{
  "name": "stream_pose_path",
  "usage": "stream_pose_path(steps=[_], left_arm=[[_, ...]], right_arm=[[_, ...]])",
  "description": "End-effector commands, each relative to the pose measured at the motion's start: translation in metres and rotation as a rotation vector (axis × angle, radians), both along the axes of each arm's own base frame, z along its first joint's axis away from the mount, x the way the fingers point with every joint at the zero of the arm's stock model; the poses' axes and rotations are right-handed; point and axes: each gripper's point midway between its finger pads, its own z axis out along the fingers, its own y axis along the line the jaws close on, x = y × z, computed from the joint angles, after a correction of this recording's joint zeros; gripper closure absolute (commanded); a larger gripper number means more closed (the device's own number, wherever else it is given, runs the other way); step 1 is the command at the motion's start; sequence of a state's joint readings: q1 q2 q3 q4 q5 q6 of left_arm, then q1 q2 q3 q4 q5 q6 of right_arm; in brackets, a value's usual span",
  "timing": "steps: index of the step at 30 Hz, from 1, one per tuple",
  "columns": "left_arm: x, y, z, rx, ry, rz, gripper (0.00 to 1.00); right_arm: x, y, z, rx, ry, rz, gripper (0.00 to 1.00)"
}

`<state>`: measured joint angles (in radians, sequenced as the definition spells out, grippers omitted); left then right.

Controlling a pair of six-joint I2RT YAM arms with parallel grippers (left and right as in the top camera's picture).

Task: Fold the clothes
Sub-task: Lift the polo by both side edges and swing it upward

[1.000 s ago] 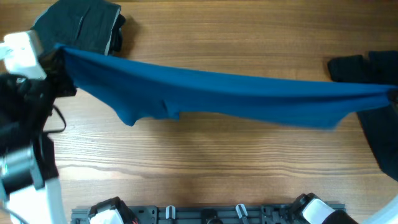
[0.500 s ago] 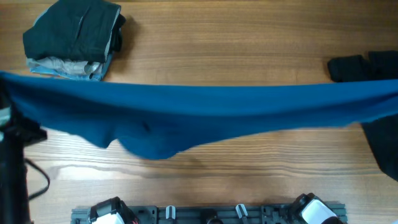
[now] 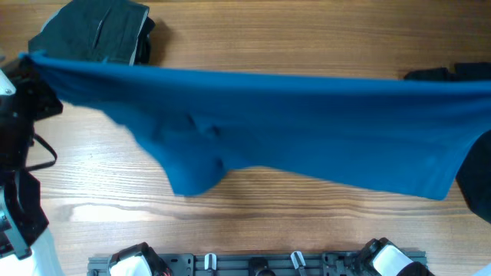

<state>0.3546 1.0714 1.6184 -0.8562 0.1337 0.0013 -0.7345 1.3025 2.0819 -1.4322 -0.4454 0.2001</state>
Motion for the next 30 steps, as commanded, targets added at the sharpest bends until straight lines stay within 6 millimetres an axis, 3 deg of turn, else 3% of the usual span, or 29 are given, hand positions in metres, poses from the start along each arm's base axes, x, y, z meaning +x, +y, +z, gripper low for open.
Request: stream_pose_path(steps=[1,4,7,12,16,20,24,30], left_arm=[[-0.001,-0.002,0.03,0.03,-0.11,-0.014,0.96],[0.006,-0.002,0.03,0.032,-0.11,-0.026,0.96],[0.007,-0.011,0.027,0.055,-0.095,-0.092,0.96],[-0.035,-0.025,0.044,0.08,-0.136,-0.079,0.96],[-0.078,-0.022,0.064,0.165,-0.204,0.022,0.96],[-0.089,-0.024,0.071,0.18,-0.234,0.034,0.96],[-0.067,-0.023,0.056,0.149,-0.173,-0.007,0.96],[0.023,-0.03,-0.017,-0.014,0.073,-0.217,0.96]], right_arm=[[0.022,-0.016,0.019,-0.072,-0.086,0.028,0.96],[0.032,-0.018,0.013,-0.051,-0.078,0.057,0.96],[0.03,-0.005,0.004,-0.012,-0.049,0.121,0.96],[-0.007,0.009,-0.003,0.006,0.026,0.033,0.95],[-0.033,0.016,0.0,0.014,0.038,-0.066,0.96],[-0.045,0.026,-0.005,0.035,0.061,-0.077,0.96],[-0.04,0.013,-0.015,0.044,0.109,-0.104,0.96],[0.002,-0.019,-0.058,0.16,0.251,-0.083,0.95]])
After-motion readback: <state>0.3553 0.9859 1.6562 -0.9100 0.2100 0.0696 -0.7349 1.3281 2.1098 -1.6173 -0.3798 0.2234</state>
